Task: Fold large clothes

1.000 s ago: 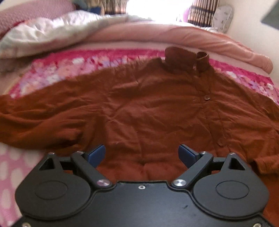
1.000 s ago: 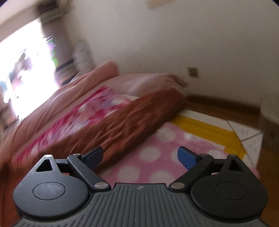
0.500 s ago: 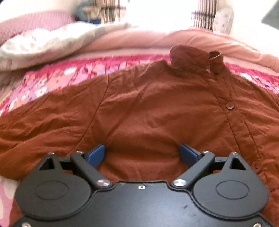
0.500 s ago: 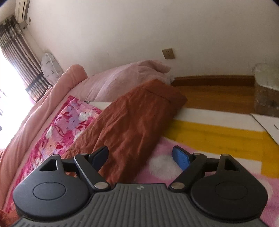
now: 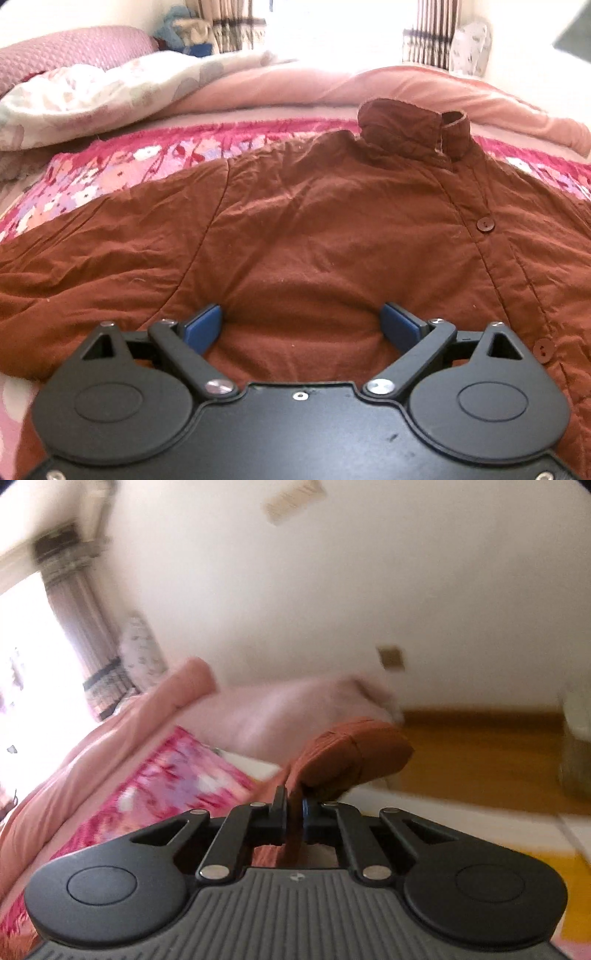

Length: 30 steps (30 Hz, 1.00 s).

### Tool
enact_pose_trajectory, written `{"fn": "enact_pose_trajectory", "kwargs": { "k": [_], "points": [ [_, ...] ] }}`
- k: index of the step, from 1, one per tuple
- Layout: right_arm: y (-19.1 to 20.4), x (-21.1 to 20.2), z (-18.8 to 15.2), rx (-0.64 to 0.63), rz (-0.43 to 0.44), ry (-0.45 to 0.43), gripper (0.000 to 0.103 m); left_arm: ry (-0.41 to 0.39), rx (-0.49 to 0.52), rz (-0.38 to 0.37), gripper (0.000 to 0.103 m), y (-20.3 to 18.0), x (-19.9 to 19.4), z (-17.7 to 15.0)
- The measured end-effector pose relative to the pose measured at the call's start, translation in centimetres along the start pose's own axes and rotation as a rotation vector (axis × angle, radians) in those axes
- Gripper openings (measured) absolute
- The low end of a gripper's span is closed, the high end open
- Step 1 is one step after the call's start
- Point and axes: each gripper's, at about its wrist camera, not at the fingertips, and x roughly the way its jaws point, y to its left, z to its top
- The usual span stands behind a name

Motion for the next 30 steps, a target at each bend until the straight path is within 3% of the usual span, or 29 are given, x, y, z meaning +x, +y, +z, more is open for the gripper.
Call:
{"fn": "enact_pose_trajectory", "kwargs": {
  "k": [5, 9, 16, 20, 24, 27, 30],
  "points": [
    [8.7, -4.0, 1.2, -0.201, 0.164, -0.039, 0.006, 0.070, -0.048, -0.045, 0.094, 1.5, -1.5, 1.4],
    [16.4, -7.7, -0.9, -0.359, 0.311, -0.051, 0.006, 0.111, -0.049, -0.026, 0.094, 2.9, -3.2, 1.4],
    [27.4, -13.4, -8.5, -0.478, 0.560, 0.033, 0.006, 0.136, -0.018, 0.014, 0.094, 5.7, -5.9, -0.3],
    [31.4, -15.5, -14.5, -0.570, 0.675, 0.186, 0.006, 0.207, -0.061, 0.027, 0.094, 7.5, -4.3, -1.0],
    [32.7, -16.7, -20.4, -0.664, 0.701, 0.328, 0.006, 0.227, -0.095, 0.009, 0.094, 8.4, -3.1, -0.6],
    [32.5, -16.0, -22.3, -0.659, 0.680, 0.431, 0.008, 0.253, -0.086, 0.002, 0.094, 8.1, -2.9, 0.1],
    [32.1, -15.6, -23.0, -0.632, 0.647, 0.503, 0.018, 0.230, -0.092, -0.036, 0.094, 7.8, -3.8, 1.2]
  ]
}}
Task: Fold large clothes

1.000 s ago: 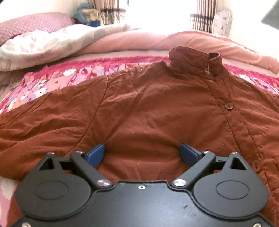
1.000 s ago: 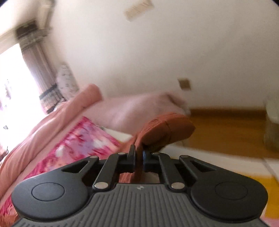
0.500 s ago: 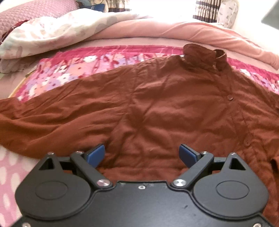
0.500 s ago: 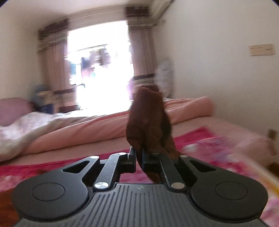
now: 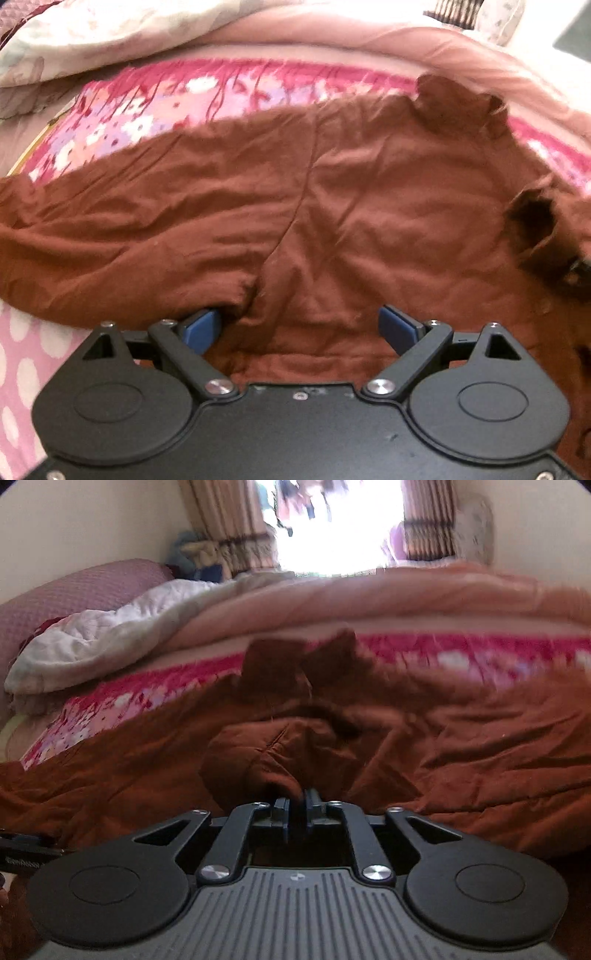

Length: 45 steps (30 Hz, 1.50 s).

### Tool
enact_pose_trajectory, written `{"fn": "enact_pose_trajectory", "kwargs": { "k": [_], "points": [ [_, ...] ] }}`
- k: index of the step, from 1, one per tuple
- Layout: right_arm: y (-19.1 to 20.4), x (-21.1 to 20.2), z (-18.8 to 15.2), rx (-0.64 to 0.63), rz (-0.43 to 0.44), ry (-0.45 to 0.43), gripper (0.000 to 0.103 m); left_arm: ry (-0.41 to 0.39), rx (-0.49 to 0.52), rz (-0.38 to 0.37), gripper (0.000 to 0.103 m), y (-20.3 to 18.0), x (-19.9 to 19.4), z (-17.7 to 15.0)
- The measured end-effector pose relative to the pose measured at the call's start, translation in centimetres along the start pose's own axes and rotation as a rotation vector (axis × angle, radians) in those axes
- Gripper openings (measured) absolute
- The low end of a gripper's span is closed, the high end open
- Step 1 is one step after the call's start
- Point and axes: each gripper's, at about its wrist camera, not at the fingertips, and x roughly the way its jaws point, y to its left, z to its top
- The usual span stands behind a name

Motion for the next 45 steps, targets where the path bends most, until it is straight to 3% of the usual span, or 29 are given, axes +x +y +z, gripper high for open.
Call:
{"fn": "enact_pose_trajectory", "kwargs": {
  "k": [5, 7, 10, 15, 18, 21, 24, 25, 26, 27, 28, 32, 36, 42, 45],
  "points": [
    [-0.1, -1.7, 1.3, -0.005, 0.007, 0.055, 0.030, -0.022, 0.003, -0.079, 0.094, -1.7, -1.4, 2.4],
    [-0.5, -3.0, 2.2, -0.026, 0.019, 0.031, 0.044, -0.024, 0.022, -0.108, 0.094, -3.4, -1.7, 3.4],
    [-2.1, -6.1, 3.3, -0.018, 0.019, -0.005, 0.057, -0.033, 0.055, -0.138, 0.094, -6.5, -2.2, 4.8],
    [-6.4, -11.1, 3.9, 0.023, -0.031, -0.043, 0.057, -0.016, 0.143, -0.229, 0.094, -12.7, -2.0, 6.0],
    [-9.9, -12.6, 3.7, 0.047, -0.150, -0.073, 0.056, 0.023, 0.197, -0.251, 0.094, -15.8, -0.3, 6.1],
    [-13.8, -12.3, 3.4, 0.105, -0.221, -0.061, 0.048, 0.043, 0.210, -0.267, 0.090, -17.4, 1.5, 5.6],
    [-16.5, -10.8, 2.5, 0.142, -0.232, -0.034, 0.044, 0.074, 0.168, -0.295, 0.088, -17.5, 3.0, 5.5],
    [-17.1, -10.5, 2.1, 0.150, -0.224, -0.028, 0.043, 0.079, 0.152, -0.313, 0.084, -17.2, 3.2, 5.5],
    [-17.6, -10.2, 1.8, 0.161, -0.210, -0.025, 0.043, 0.083, 0.134, -0.330, 0.043, -16.8, 3.2, 5.6],
    [-18.0, -10.0, 1.6, 0.168, -0.195, -0.024, 0.044, 0.122, 0.108, -0.365, 0.011, -16.6, 3.5, 5.8],
    [-18.5, -9.9, 1.5, 0.177, -0.175, -0.025, 0.044, 0.160, 0.077, -0.402, 0.004, -16.3, 3.6, 6.0],
    [-19.2, -9.7, 1.4, 0.172, -0.142, -0.038, 0.044, 0.160, 0.086, -0.391, 0.005, -16.9, 3.4, 5.9],
    [-19.5, -9.4, 1.2, 0.177, -0.119, -0.047, 0.044, 0.100, 0.084, -0.364, 0.005, -16.7, 2.1, 6.1],
    [-18.9, -10.6, 1.7, 0.169, -0.068, -0.082, 0.044, -0.072, 0.075, -0.246, 0.004, -12.6, -2.4, 7.6],
    [-17.8, -11.1, 2.2, 0.147, -0.065, -0.099, 0.044, -0.114, 0.066, -0.185, 0.004, -9.9, -3.7, 8.3]
  ]
}}
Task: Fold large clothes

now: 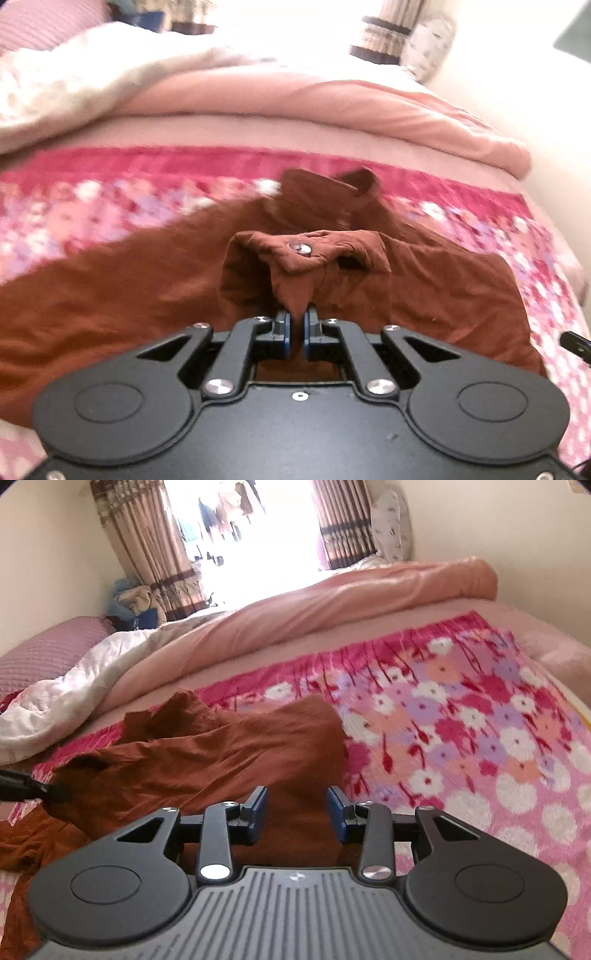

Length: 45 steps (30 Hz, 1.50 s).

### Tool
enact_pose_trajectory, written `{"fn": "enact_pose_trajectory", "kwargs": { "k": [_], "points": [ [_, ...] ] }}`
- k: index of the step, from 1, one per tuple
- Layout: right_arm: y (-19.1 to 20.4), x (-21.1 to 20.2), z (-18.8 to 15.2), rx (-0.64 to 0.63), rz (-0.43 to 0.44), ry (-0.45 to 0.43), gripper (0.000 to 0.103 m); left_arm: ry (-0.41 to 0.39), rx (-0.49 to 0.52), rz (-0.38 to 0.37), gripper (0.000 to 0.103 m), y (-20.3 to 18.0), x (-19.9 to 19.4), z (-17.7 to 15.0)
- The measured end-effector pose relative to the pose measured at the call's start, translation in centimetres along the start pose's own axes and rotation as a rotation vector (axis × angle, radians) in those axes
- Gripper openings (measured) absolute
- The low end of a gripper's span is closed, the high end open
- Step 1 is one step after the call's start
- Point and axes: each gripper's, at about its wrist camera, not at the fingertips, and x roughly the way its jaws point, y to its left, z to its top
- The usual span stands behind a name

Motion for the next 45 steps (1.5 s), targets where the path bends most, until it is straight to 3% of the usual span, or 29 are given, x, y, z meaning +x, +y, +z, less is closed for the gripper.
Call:
{"fn": "enact_pose_trajectory", "kwargs": {
  "k": [2, 5, 7, 10, 13, 15, 16, 18, 20, 21, 24, 30, 36, 38, 40, 43, 45],
  "points": [
    [0.7, 0.3, 0.1, -0.010, 0.019, 0.007, 0.044, 0.013, -0.036, 0.024, 0.004, 1.9, 0.3, -0.2],
    [1.8, 2.0, -0.3, -0.044, -0.033, 0.041, 0.044, 0.117, -0.001, 0.047, 0.005, 2.6, 3.3, -1.7],
    [2.0, 3.8, -0.8, -0.055, -0.069, 0.077, 0.038, 0.169, 0.049, 0.077, 0.006, 2.2, 5.2, -3.2],
    [1.3, 6.4, -1.8, -0.033, -0.092, 0.157, 0.031, 0.153, 0.088, 0.076, 0.010, 1.5, 5.3, -4.5],
    [0.6, 7.9, -2.7, -0.059, -0.162, 0.178, 0.022, 0.112, 0.035, 0.009, 0.019, 2.6, 3.5, -4.2],
    [0.2, 7.9, -2.5, -0.063, -0.260, 0.162, 0.025, 0.101, 0.015, -0.019, 0.026, 3.0, 2.7, -3.8],
    [0.0, 7.6, -2.2, -0.055, -0.270, 0.158, 0.032, 0.099, 0.018, -0.027, 0.026, 3.0, 2.4, -3.7],
    [-0.8, 6.0, -1.6, 0.004, -0.169, 0.143, 0.034, 0.103, 0.032, -0.025, 0.026, 2.7, 2.2, -3.7],
    [-1.8, 3.7, -1.5, 0.078, -0.027, 0.119, 0.047, 0.114, 0.048, -0.022, 0.026, 2.3, 2.5, -3.7],
    [-2.1, 2.9, -1.6, 0.086, 0.004, 0.113, 0.056, 0.123, 0.049, -0.023, 0.026, 2.1, 2.8, -3.8],
    [-1.4, 1.3, -2.8, 0.007, 0.001, 0.139, 0.056, 0.134, 0.048, -0.038, 0.026, 1.9, 3.2, -4.0],
    [2.0, 1.0, -5.8, -0.319, -0.094, 0.171, 0.056, 0.136, 0.005, -0.082, 0.026, 2.7, 2.9, -4.3],
    [4.0, 3.1, -5.5, -0.405, -0.050, 0.133, 0.056, 0.152, -0.017, -0.112, 0.026, 2.8, 2.5, -5.0],
    [4.1, 4.5, -5.2, -0.409, -0.070, 0.132, 0.045, 0.155, -0.020, -0.117, 0.026, 2.6, 2.4, -5.1],
    [3.7, 5.5, -4.8, -0.385, -0.059, 0.139, 0.022, 0.155, -0.020, -0.115, 0.026, 2.4, 2.4, -5.0],
    [2.6, 5.6, -4.1, -0.331, -0.030, 0.147, 0.008, 0.161, -0.015, -0.122, 0.026, 2.1, 2.6, -4.6],
    [2.2, 5.1, -3.7, -0.315, -0.028, 0.134, 0.005, 0.162, -0.029, -0.136, 0.026, 2.2, 2.7, -4.3]
  ]
}}
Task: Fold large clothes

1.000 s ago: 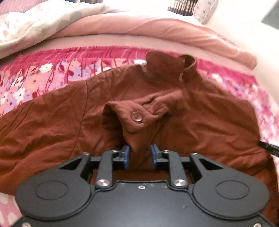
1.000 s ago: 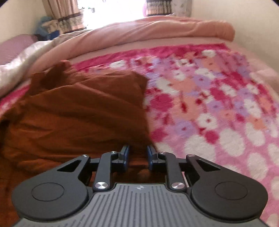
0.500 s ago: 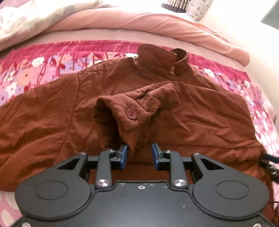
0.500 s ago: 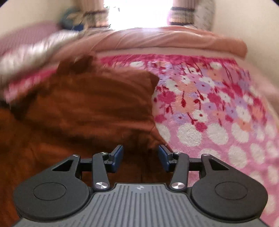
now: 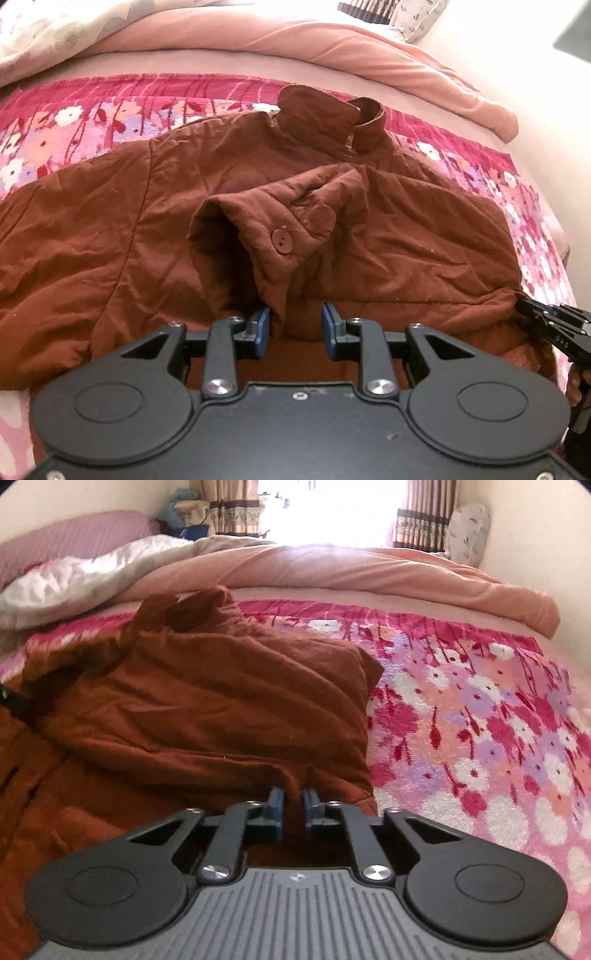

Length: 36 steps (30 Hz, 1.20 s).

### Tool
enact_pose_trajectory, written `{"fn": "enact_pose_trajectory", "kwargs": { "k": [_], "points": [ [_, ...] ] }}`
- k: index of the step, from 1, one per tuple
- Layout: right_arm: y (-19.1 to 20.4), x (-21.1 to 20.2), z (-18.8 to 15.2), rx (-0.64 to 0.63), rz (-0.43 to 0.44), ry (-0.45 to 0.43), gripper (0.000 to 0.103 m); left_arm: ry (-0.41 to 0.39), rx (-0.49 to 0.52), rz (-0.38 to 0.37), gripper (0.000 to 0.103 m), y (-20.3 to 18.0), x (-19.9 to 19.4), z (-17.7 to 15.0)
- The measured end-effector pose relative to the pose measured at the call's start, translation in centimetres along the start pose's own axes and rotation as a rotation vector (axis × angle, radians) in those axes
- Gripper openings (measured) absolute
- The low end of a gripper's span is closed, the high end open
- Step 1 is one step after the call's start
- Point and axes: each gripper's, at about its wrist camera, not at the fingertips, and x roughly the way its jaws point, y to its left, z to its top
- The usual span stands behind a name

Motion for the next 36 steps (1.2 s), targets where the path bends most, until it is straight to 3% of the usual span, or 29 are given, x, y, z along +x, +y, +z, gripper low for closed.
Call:
{"fn": "enact_pose_trajectory", "kwargs": {
  "k": [4, 6, 8, 11, 14, 16, 20, 21, 24, 25, 28, 32, 36],
  "points": [
    [-1.5, -1.4, 0.5, 0.031, -0.064, -0.038, 0.003, 0.016, -0.033, -0.078, 0.026, 0.1, 0.3, 0.3],
    [-2.7, -2.1, 0.6, 0.065, -0.076, -0.046, 0.003, 0.023, -0.018, -0.050, 0.029, -0.3, 1.0, 0.2],
    [-3.4, -1.5, 0.2, 0.063, -0.038, 0.003, 0.003, 0.046, -0.022, -0.009, 0.029, -0.3, 2.4, 0.1],
    [-2.8, -0.4, -0.4, 0.043, -0.048, 0.045, 0.005, 0.077, -0.075, -0.043, 0.029, 0.8, 3.7, -0.2],
    [-2.5, -1.3, -0.1, 0.044, -0.055, 0.028, 0.026, 0.057, -0.063, -0.051, 0.033, 1.2, 2.4, -0.1],
    [-2.9, -2.5, 0.5, 0.053, -0.057, -0.007, 0.050, 0.012, -0.019, -0.035, 0.046, 1.4, 0.4, 0.0],
    [-3.2, -4.1, 2.1, 0.078, -0.037, -0.074, 0.052, -0.069, -0.023, 0.000, 0.050, 2.7, -3.0, 0.7],
    [-3.4, -3.9, 2.4, 0.106, -0.018, -0.085, 0.050, -0.092, -0.050, 0.002, 0.049, 3.2, -3.6, 0.9],
    [-3.2, -1.4, 3.2, 0.162, 0.028, -0.059, 0.010, -0.081, -0.049, -0.040, 0.049, 2.1, -3.1, 2.0],
    [-3.0, -0.5, 3.4, 0.179, 0.033, -0.045, 0.006, -0.076, -0.037, -0.042, 0.049, 1.1, -2.5, 2.3],
    [-2.4, 2.5, 3.7, 0.220, 0.047, -0.015, 0.001, -0.025, -0.004, -0.085, 0.047, -1.7, 1.0, 3.3],
    [-1.9, 5.0, 3.5, 0.232, 0.036, 0.036, 0.000, 0.049, 0.008, 0.020, 0.045, -2.5, 6.5, 3.4],
    [-2.1, 5.8, 2.5, 0.230, 0.038, 0.046, 0.000, 0.012, 0.029, 0.014, 0.046, -2.4, 6.9, 3.1]
  ]
}}
